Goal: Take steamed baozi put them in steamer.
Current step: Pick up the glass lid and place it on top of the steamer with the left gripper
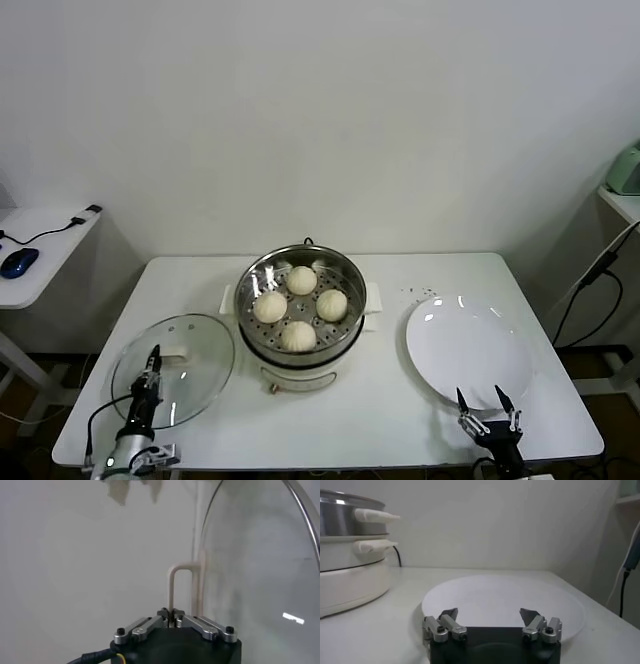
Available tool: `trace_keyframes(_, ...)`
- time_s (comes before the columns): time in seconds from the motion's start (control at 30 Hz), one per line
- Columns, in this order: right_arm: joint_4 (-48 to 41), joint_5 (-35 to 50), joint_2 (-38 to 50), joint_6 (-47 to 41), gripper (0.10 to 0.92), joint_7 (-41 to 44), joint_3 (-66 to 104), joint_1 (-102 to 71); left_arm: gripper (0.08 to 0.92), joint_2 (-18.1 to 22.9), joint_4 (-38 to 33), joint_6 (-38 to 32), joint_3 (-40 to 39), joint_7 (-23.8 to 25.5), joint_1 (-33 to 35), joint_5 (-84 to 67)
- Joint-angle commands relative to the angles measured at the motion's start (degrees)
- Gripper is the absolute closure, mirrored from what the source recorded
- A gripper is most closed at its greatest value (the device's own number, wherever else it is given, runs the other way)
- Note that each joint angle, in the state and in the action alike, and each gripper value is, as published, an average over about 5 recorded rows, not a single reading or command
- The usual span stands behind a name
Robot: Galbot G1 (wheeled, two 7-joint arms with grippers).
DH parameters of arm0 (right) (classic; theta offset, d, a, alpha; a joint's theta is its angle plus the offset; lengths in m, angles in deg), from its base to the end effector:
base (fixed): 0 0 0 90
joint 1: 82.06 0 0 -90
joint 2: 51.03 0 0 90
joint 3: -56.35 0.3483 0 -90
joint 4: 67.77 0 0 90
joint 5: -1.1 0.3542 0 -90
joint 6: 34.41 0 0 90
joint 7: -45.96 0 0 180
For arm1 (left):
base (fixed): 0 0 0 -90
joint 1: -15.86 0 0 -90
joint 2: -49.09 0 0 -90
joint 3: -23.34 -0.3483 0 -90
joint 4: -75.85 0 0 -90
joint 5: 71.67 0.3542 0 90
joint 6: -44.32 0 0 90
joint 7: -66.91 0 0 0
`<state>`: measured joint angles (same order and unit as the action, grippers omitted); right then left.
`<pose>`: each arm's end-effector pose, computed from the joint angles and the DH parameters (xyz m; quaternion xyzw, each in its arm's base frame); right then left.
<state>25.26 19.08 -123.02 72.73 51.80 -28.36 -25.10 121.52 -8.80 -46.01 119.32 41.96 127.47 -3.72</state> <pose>0.1299 -0.1329 -0.4463 0.0190 -0.9948 0.0114 0.0998 0.1963 0.1501 -0.4568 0.0539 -0.7148 -0.6955 0.0497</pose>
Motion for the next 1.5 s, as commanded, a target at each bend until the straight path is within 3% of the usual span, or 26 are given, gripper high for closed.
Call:
trace_keyframes(0.03, 0.21, -0.41, -0.01, 0.19, 0.203, 0.05, 0.10, -0.11, 0.862, -0.17, -3.26, 0.13, 0.28, -0.19, 0.51, -1.46)
trace_keyframes(0.23, 0.61, -0.45, 0.04, 0.37, 0.203, 0.13, 0.32, -0.34, 0.862, -4.48, -12.87, -0.48, 4.50, 4.24, 3.11, -7.26)
trace_keyframes(0.5, 0.61, -1.02, 0.29, 0.57, 0.203, 0.21, 0.31, -0.67, 0.862, -11.60, -21.84, 1.15, 9.77, 15.38, 3.38, -14.49)
trace_keyframes(0.77, 1.17, -2.82, 0.11, -0.09, 0.203, 0.00, 0.34, -0.53, 0.862, -14.63, -31.50, 10.61, 7.58, 25.92, 1.46, -18.20)
trace_keyframes(0.9, 2.17, -3.00, 0.08, -0.48, 0.203, -0.11, 0.46, -0.81, 0.862, -13.84, -37.33, 17.11, 1.70, 29.99, -0.86, -16.51)
trace_keyframes(1.1, 2.61, -3.05, 0.15, -0.56, 0.203, -0.28, 0.42, -0.76, 0.862, -11.13, -41.48, 26.78, -13.36, 33.84, -6.70, -7.76)
trace_keyframes(1.5, 1.75, -2.86, -0.17, 0.19, 0.203, -0.82, -0.25, -0.26, 0.862, -0.91, -36.72, 33.91, -32.76, 36.96, -14.34, 7.23)
